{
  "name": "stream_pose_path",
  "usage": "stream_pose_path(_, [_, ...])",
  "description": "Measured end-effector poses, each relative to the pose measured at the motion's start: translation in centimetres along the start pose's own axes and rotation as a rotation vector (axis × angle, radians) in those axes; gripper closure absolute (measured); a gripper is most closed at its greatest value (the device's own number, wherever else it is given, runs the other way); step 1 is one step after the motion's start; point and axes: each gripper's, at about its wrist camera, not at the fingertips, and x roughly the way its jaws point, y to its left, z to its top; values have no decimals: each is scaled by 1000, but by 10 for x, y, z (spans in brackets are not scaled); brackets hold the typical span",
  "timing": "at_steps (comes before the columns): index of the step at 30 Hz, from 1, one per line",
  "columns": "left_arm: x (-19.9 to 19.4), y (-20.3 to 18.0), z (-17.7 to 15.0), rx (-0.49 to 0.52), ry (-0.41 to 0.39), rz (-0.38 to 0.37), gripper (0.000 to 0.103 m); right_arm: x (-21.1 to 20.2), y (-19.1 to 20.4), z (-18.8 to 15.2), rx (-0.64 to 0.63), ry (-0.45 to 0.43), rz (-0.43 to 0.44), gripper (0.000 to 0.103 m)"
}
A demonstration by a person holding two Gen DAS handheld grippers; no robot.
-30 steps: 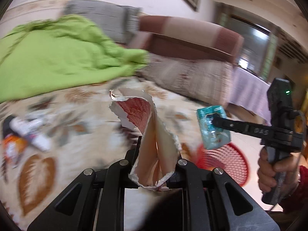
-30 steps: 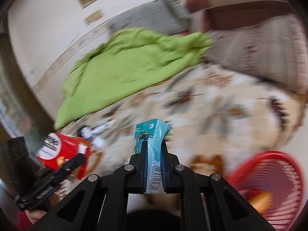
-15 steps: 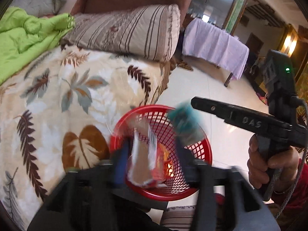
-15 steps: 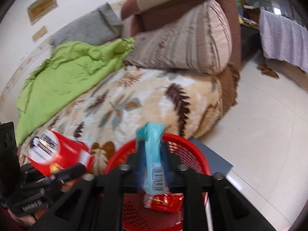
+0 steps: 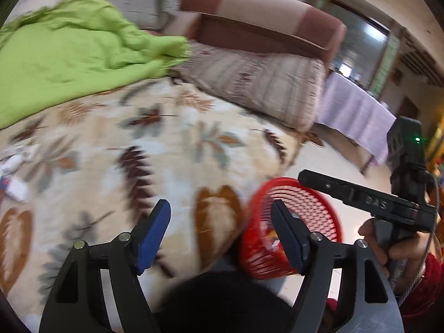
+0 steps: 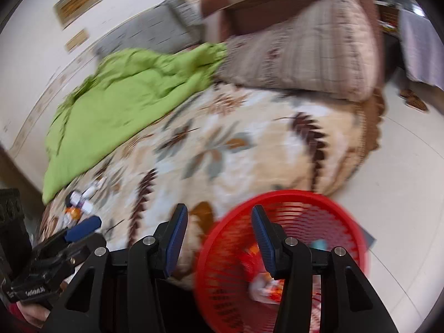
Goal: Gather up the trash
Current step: 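Move both open tools back over the trash on the bed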
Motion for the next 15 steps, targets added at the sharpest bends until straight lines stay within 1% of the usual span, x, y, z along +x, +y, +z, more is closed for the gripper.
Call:
stream_pose_path(3, [-18, 32, -8, -47, -24, 75, 29, 15, 33, -4, -81, 32, 57, 51])
stream_pose_path(4, [-26, 46, -11, -69, -28, 115, 29, 18, 43, -5, -104, 34, 66, 51])
stream_pose_path(6, [-37, 68, -17, -106, -29, 170, 29, 26, 64, -7, -150, 45, 88, 51])
stream_pose_path(8, [-52, 98, -24, -172, -35, 220, 29, 36, 85, -8, -190, 65, 119, 50])
stream_pose_path(10, [-64, 128, -29, -230, -42, 272, 29, 48, 108, -9, -227, 83, 150, 47])
stream_pose_path(12, [-79, 162, -34, -302, -67, 337, 29, 60, 131, -11, -264, 103, 179, 45])
stream_pose_path(13, [-89, 183, -37, -350, -87, 382, 29, 66, 142, -12, -281, 114, 191, 45])
stream_pose_path(14, [-95, 197, -40, -378, -101, 414, 29, 69, 149, -13, -292, 122, 199, 45])
stream_pose_path(15, [-101, 214, -43, -413, -117, 465, 29, 74, 160, -15, -307, 131, 211, 45])
